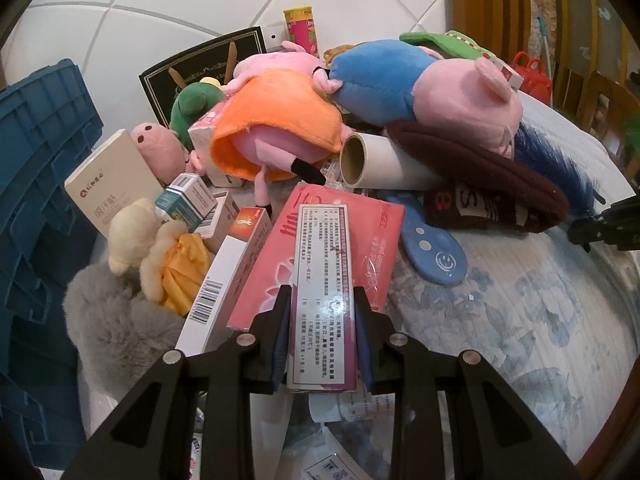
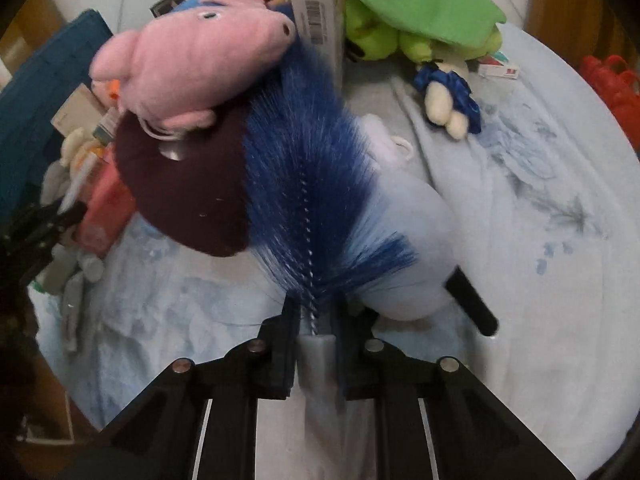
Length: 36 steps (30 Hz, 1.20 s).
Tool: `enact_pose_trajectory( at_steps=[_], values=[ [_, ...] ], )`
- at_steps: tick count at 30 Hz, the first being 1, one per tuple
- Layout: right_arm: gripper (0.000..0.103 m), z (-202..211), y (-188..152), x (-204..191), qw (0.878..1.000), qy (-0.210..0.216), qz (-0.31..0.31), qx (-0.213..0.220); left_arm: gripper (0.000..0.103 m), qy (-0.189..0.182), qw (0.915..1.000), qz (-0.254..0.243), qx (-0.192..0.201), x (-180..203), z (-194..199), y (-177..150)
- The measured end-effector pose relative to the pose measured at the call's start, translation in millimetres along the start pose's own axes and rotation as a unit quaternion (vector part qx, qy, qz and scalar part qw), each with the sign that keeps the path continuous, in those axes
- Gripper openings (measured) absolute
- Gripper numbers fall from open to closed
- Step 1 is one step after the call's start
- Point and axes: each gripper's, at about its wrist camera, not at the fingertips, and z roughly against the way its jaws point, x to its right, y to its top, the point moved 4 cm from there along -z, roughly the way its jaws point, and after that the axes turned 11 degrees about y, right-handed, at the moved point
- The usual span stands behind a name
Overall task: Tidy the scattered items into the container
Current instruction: 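Lift the box with left gripper while right gripper carries duster toward blue crate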
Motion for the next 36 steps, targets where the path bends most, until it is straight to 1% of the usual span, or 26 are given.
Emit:
enact_pose_trajectory(
  at_steps=[2, 5, 10, 18, 22, 28, 36],
  values=[
    [0.015, -4, 4, -1, 1.000, 0.009, -0.007, -0.001, 0.028, 0.002, 1.0000, 0.000, 0.003, -2, 2, 0],
    [0.014, 21, 6, -13, 0.999, 0.019, -0.011, 0.029, 0.028, 0.006, 1.0000, 0.000, 0.008, -5, 5, 1],
    [0.012, 63, 11, -33, 0.996, 0.037, -0.018, 0.079, 0.028, 0.006, 0.9998, -0.001, 0.021, -9, 20, 2],
    [0.012, 132, 18, -66, 0.985, 0.065, -0.030, 0.159, 0.028, 0.000, 0.9992, -0.008, 0.039, -15, 43, 10],
    [0.012, 164, 23, -84, 0.978, 0.071, -0.020, 0.195, 0.028, -0.004, 0.9987, -0.007, 0.049, -23, 52, 18],
    [0.012, 189, 35, -111, 0.968, 0.088, -0.012, 0.234, 0.028, -0.003, 0.9974, -0.004, 0.072, -39, 72, 28],
    [0.012, 187, 55, -149, 0.957, 0.118, -0.007, 0.264, 0.028, 0.012, 0.9938, -0.007, 0.110, -75, 110, 46]
  ],
)
